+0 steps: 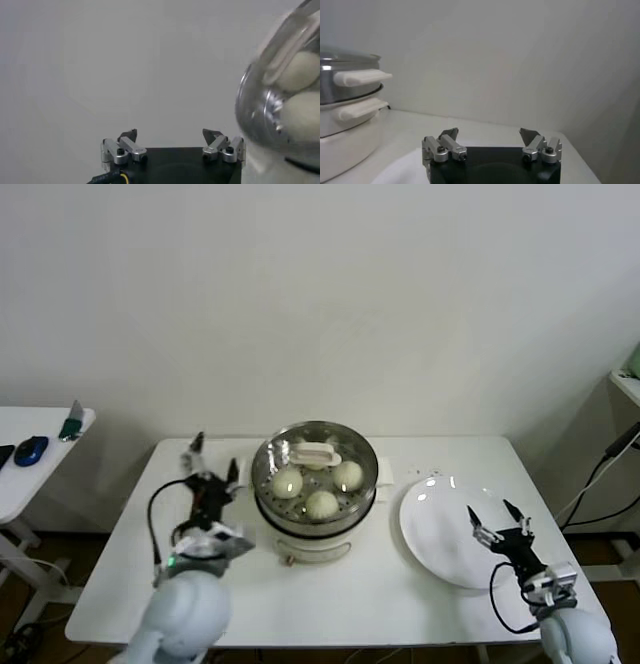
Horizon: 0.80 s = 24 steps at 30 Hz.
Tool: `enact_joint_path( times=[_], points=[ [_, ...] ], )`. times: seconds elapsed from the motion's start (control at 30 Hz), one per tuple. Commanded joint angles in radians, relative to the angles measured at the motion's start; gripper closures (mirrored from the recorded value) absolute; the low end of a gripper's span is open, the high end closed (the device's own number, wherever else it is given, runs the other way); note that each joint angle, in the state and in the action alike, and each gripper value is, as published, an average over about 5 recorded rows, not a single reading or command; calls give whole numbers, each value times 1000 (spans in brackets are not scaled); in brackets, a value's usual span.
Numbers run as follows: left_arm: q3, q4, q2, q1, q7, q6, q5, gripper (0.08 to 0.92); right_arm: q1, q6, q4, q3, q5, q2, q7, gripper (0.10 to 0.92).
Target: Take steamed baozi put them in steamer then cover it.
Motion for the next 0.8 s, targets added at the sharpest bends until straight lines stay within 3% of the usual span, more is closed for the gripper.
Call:
enact_joint_path(
  times=[0.03,0.33,0.8],
  points=[
    [-485,-49,-56,331,-188,-644,-797,177,-29,18,29,17,11,18,-18,203],
    [-512,98,-135,414,-117,-811,-892,177,-65,60,34,39,29,29,-43,203],
    [-495,156,-173,434,-78,-868,-866,177,-99,103,31,67,60,18,-70,203]
  ],
)
